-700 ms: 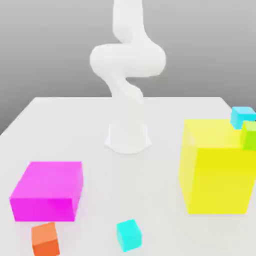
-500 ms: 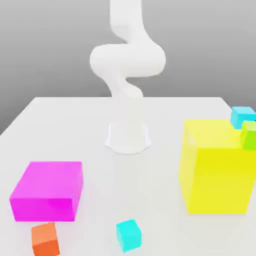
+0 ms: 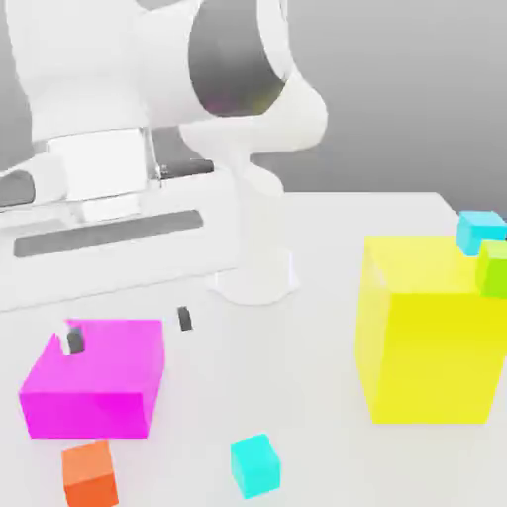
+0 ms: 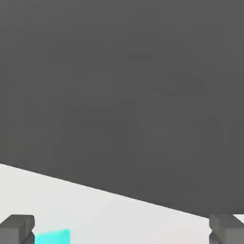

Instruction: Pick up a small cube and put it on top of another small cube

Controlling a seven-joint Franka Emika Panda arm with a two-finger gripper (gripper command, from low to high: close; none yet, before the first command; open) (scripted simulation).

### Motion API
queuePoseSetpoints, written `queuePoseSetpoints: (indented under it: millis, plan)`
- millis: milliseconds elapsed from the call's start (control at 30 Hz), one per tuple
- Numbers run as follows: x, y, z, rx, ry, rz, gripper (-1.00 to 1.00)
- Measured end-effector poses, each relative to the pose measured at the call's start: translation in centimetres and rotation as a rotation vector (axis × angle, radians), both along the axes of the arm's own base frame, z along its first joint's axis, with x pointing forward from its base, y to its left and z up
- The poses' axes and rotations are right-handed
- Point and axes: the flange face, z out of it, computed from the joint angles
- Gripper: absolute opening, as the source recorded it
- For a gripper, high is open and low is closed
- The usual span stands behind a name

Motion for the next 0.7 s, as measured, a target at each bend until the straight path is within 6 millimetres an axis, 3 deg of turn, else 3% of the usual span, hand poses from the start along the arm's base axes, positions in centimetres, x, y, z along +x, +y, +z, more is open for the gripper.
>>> queuePoseSetpoints:
  millis: [267,400,433,600,633,700]
  plan:
    - [-2.8,-5.0,-11.6,-0.11,0.173,0.087,0.0]
    - [-3.2,-5.8,-17.0,-0.131,0.195,0.102,0.0]
    - [-3.3,-5.8,-18.5,-0.131,0.196,0.101,-1.0]
    - [-3.3,-5.8,-18.5,-0.129,0.198,0.101,-1.0]
    - [-3.4,-5.8,-19.3,-0.128,0.199,0.101,-1.0]
    - [-3.3,-5.8,-17.9,-0.13,0.198,0.102,-1.0]
